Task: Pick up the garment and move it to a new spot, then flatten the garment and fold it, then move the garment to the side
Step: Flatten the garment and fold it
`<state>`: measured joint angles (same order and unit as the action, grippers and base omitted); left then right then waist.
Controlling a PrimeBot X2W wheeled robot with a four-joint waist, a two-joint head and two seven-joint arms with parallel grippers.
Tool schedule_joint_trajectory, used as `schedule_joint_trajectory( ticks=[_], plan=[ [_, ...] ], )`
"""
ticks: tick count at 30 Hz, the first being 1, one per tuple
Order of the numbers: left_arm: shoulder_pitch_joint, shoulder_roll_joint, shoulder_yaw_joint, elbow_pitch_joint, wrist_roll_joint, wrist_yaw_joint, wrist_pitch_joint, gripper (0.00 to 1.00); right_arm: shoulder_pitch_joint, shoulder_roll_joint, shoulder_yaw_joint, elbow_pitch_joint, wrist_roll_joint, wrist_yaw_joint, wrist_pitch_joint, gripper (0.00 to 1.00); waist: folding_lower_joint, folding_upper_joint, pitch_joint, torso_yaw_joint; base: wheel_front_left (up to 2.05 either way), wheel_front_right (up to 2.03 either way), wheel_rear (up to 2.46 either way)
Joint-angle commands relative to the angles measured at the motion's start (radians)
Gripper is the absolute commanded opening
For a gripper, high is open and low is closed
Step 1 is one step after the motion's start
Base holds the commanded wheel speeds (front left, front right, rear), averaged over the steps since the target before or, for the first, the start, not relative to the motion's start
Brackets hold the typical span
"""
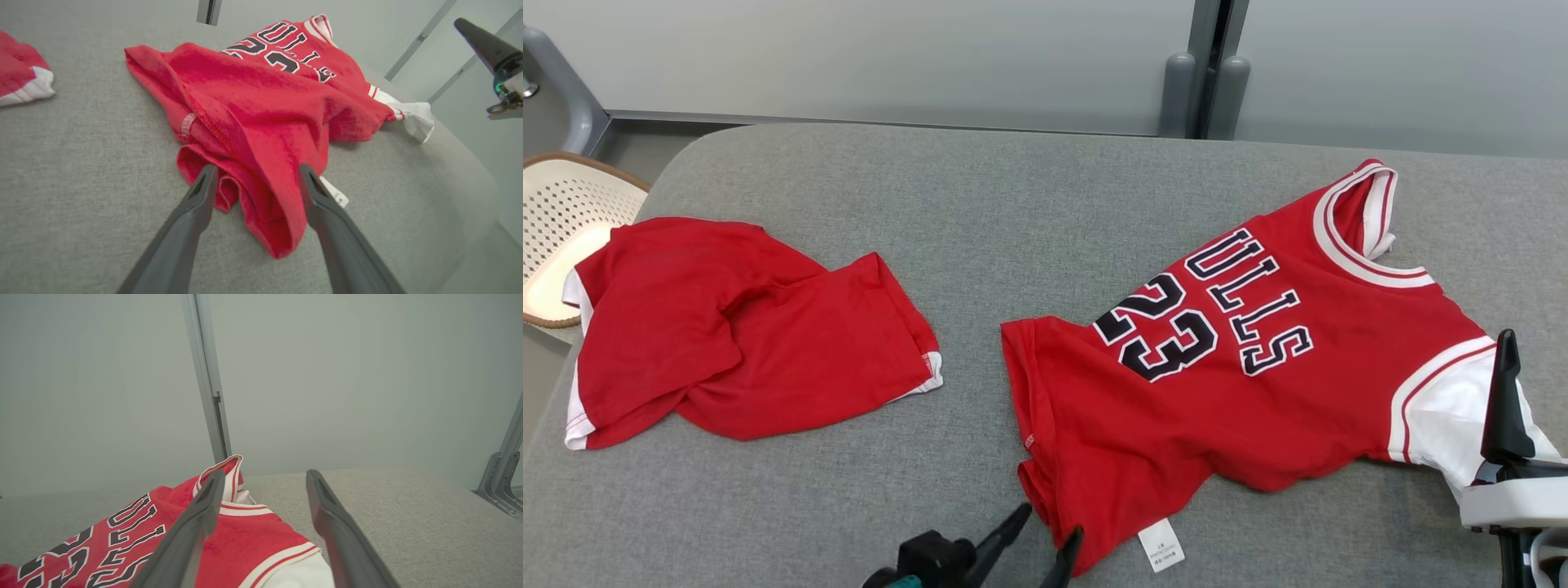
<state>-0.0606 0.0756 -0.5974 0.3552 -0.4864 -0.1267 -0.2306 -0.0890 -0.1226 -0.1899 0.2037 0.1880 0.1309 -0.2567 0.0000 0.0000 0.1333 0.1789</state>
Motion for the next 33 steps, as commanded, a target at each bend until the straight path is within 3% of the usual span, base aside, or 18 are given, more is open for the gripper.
schedule_joint_trajectory(
  ticks=[1,5,17,18,19,20,25,33],
  plan=[
    [-0.001,0.014,-0.024,0.009,-0.023,-0.005,0.018,1.0,-0.014,-0.001,-0.004,0.004,-0.004,0.0,-0.008,1.0,0.0,0.0,0.001,0.001,0.0,0.0,0.0],
    [-0.025,0.042,-0.067,0.041,-0.07,-0.003,0.081,1.0,-0.017,0.001,-0.003,0.019,-0.008,0.0,-0.009,1.0,0.0,0.0,0.003,-0.002,0.0,0.0,0.0],
    [-0.064,0.018,-0.101,0.129,-0.151,-0.002,0.162,1.0,-0.033,-0.012,-0.001,0.023,-0.009,0.0,-0.011,1.0,0.0,0.0,0.013,-0.047,0.0,0.0,0.0],
    [-0.062,0.015,-0.108,0.139,-0.16,-0.002,0.174,0.93,-0.032,-0.012,-0.01,0.023,-0.013,0.0,-0.011,1.0,0.0,0.0,0.013,-0.05,0.0,0.0,0.0],
    [-0.059,0.013,-0.116,0.145,-0.167,-0.003,0.184,0.35,-0.033,-0.01,-0.017,0.025,-0.017,0.0,-0.011,1.0,0.0,0.0,0.013,-0.054,0.0,0.0,0.0],
    [-0.059,0.011,-0.122,0.148,-0.173,-0.003,0.191,0.0,-0.033,-0.008,-0.025,0.029,-0.021,0.0,-0.011,1.0,0.0,0.0,0.013,-0.056,0.0,0.0,0.0],
    [-0.088,0.023,-0.101,0.134,-0.191,-0.002,0.136,0.0,-0.04,0.007,-0.078,0.096,-0.042,0.0,0.017,1.0,0.0,0.0,0.009,-0.06,0.0,0.0,0.0],
    [-0.116,0.032,-0.021,0.1,-0.179,0.044,0.003,0.0,-0.08,0.024,-0.162,0.213,-0.023,0.0,0.109,1.0,0.0,0.0,-0.002,-0.046,0.0,0.0,0.0]
  ],
)
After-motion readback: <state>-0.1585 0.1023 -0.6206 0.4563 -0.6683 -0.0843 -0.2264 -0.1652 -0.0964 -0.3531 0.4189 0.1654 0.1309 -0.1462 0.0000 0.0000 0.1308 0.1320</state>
